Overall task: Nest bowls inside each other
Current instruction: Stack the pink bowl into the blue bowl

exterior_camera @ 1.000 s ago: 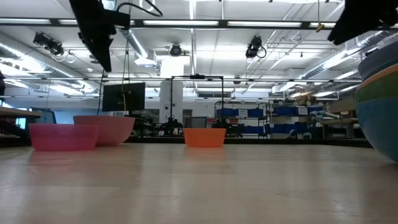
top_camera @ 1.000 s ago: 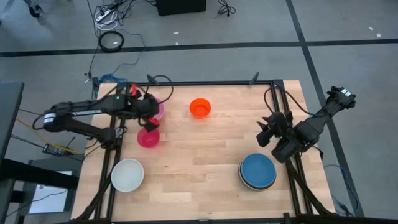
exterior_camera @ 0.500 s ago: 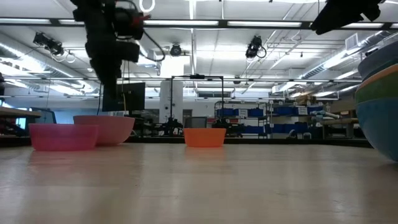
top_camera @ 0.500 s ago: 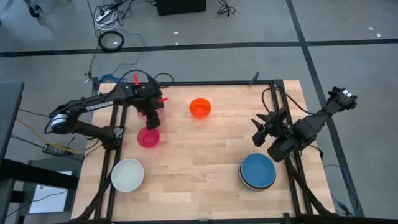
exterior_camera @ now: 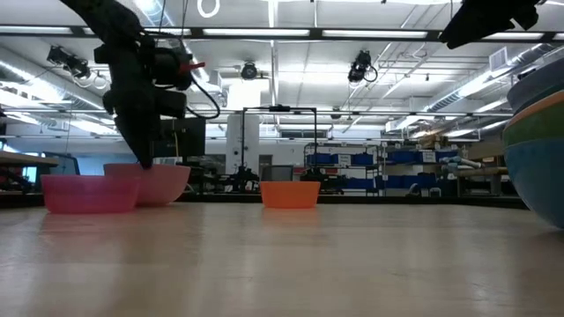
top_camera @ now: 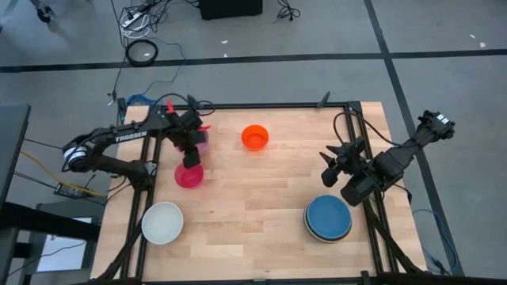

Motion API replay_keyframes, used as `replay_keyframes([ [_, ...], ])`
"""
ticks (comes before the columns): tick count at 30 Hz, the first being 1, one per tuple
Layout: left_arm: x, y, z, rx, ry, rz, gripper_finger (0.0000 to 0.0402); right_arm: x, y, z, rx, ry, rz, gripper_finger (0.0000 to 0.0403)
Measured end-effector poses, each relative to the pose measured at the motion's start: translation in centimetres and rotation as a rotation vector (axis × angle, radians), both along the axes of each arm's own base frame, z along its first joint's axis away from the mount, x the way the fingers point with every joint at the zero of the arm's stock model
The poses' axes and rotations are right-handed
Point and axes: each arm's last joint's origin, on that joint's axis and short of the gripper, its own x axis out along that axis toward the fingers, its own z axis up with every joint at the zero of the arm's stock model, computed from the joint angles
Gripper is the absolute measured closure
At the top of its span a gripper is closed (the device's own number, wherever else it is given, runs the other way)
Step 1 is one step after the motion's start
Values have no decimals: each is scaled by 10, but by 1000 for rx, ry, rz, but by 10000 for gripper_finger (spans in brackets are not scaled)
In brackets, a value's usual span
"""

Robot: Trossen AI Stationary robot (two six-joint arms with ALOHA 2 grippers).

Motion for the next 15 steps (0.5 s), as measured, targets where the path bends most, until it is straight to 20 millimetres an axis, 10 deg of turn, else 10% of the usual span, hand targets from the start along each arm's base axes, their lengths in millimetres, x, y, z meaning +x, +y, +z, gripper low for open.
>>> replay_keyframes([
  [15,-2,6,-17,168,7,35,391,0,0,0,1,0,0,270],
])
